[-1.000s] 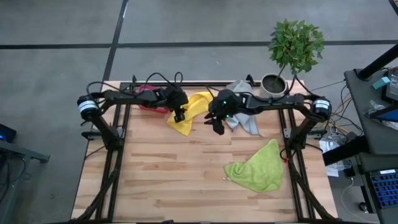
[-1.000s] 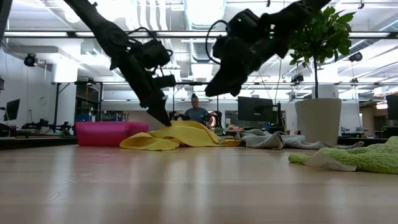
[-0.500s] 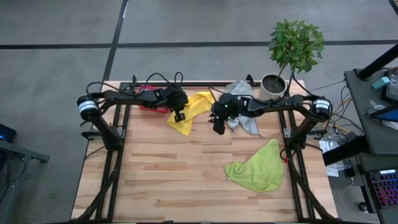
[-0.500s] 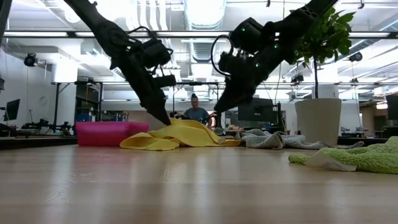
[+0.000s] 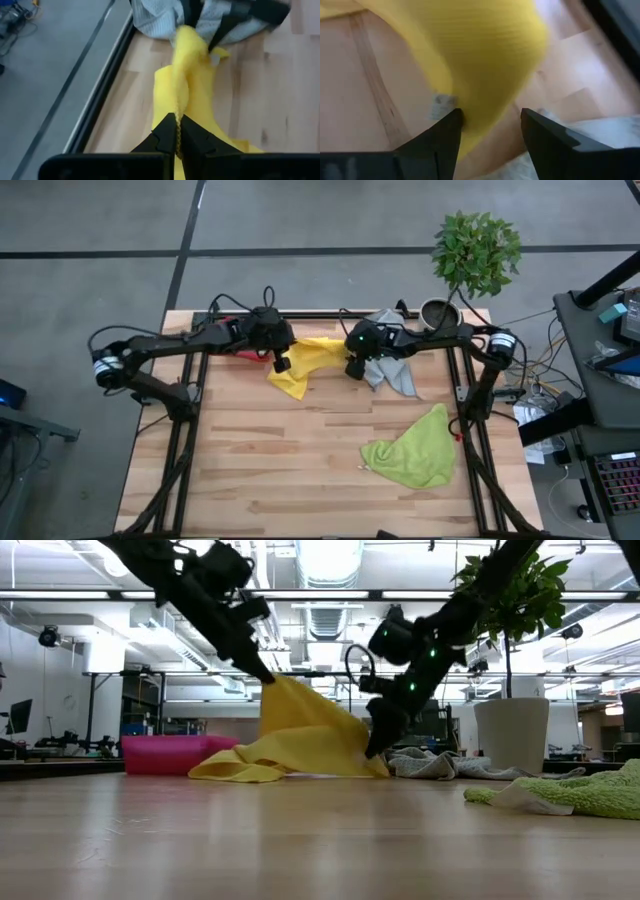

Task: Fold microfiber towels
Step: Fold the yellow microfiber cloth

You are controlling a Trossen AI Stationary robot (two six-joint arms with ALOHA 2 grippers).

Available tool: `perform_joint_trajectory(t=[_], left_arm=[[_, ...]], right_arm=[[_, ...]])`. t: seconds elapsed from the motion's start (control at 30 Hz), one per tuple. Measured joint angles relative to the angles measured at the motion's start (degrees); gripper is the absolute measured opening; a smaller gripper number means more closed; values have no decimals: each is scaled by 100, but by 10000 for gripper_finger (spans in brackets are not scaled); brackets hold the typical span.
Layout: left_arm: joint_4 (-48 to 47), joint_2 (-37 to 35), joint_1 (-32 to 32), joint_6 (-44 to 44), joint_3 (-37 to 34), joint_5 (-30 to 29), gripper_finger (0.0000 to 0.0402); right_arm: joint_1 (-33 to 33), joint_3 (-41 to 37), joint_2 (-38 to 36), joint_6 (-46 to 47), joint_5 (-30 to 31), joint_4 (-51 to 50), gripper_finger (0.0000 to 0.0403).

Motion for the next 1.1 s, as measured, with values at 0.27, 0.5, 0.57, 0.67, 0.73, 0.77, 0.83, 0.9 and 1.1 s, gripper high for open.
perform_joint_trajectory(t=[0.27, 0.5, 0.57, 0.67, 0.73, 0.77, 0.83, 0.9, 1.1], left_arm=[[-41, -226, -3, -1, 7, -195, 0], [-134, -120, 5, -5, 9, -1021, 0], [-221, -117, 7, -2, 9, -1063, 0], [-214, -117, 7, -2, 9, -1062, 0], [-212, -117, 7, -2, 9, -1064, 0], [-212, -118, 7, -2, 9, -1064, 0], [-209, -119, 7, 0, 9, -1065, 0], [-209, -119, 7, 0, 9, -1064, 0], [-210, -122, 7, 2, 9, -1065, 0]], right_arm=[[5, 0, 259, 210, -103, 79, 194], [85, 0, -162, 198, -99, -168, 194], [144, 0, -188, 144, -99, -177, 194], [210, -7, -152, 145, -103, -121, 194], [228, -7, -100, 250, -104, -108, 194], [238, -7, -57, 300, -102, -120, 194], [273, -9, 25, 380, -97, -117, 194], [333, -9, 136, 415, -105, -80, 194], [458, -20, 404, 414, -52, 183, 186]])
